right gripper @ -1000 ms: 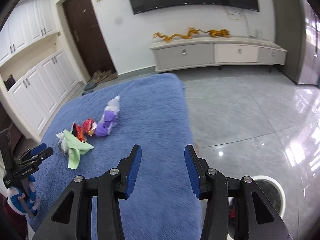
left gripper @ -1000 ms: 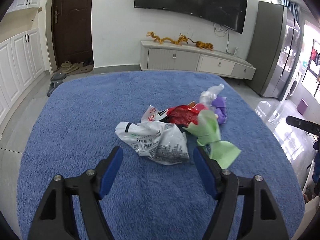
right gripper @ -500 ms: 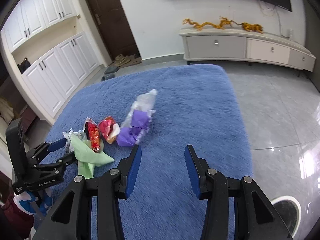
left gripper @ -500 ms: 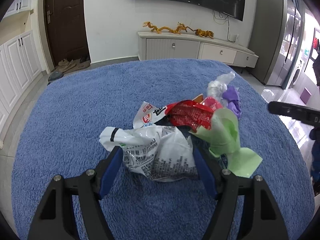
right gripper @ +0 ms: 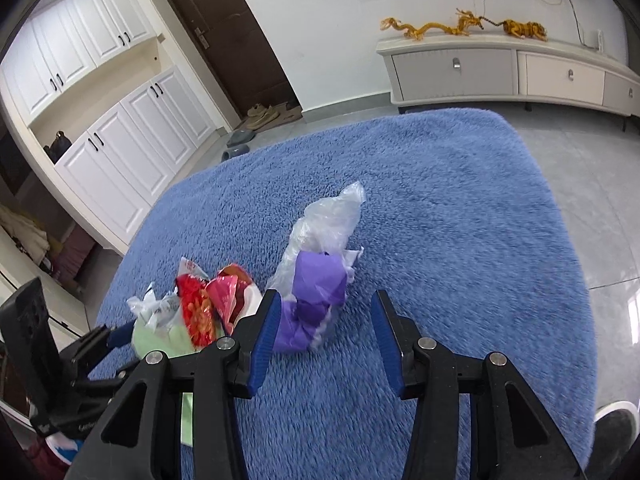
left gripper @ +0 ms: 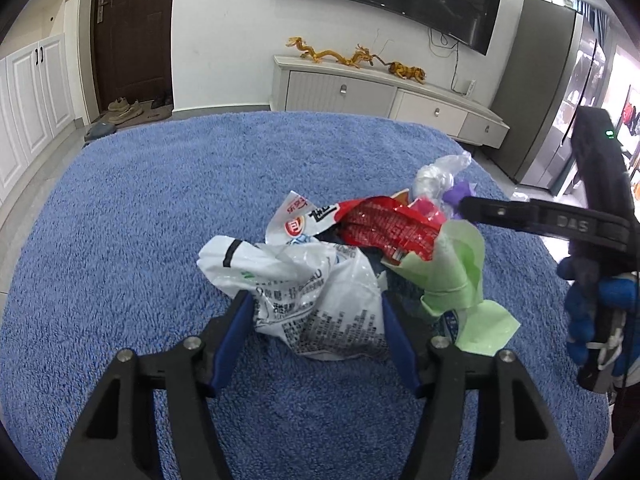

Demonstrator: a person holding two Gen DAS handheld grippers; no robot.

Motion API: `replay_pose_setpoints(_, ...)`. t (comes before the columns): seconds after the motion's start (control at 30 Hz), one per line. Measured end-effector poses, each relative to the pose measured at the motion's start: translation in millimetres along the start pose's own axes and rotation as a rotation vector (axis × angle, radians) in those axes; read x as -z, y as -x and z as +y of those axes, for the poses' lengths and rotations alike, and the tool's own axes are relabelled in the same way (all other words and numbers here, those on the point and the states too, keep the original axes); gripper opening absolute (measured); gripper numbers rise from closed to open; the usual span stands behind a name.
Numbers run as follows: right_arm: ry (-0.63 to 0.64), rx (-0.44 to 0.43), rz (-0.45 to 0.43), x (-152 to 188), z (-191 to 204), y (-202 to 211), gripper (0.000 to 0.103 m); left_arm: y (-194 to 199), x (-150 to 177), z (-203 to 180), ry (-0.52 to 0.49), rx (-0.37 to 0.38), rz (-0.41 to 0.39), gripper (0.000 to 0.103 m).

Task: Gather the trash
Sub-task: 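Grasp the white plastic bag with the left tool while the right tool grasps the purple bag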

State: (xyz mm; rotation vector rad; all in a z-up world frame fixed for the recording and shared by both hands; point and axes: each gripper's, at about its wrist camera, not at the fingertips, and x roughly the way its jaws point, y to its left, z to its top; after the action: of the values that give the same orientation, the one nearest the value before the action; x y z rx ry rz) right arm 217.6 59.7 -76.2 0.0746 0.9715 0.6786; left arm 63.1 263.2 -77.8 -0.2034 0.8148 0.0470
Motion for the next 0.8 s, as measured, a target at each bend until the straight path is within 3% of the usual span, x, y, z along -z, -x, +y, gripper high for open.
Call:
replay_pose_setpoints(0.13, -0.035, -0.023, 0.014, -2.6, -3.0, -14.7, 0.046, 3.9, 0.0, 4.5, 0.016, 0.008, -0.012, 0.054)
replay_pose_setpoints(0.17, -0.042, -0.032, 0.015, -2.5, -3.6, -16.6, 0.043, 5.3, 0.6, 6.8, 0.018, 0.007, -0.016, 0.053)
replay_pose_setpoints(0.2, -0.042, -0.038, 0.011, -2.4, -3.6, -16.7, 0.034, 6.3, 0.3, 7.2, 0.021, 0.007, -0.019, 0.051)
replay_pose_setpoints(0.3, -0.028, -0.047, -0.001, -1.8, -4.1, -12.4, 0.029, 9.8, 0.6, 6.3, 0.017, 0.001, -0.03, 0.045)
replay_pose_setpoints(0.8, 0.019, 0.027, -0.111, 38.9, -7.8, 78.4, 0.027, 56.0, 23.0, 0.4, 0.012, -0.009, -0.105, 0.04)
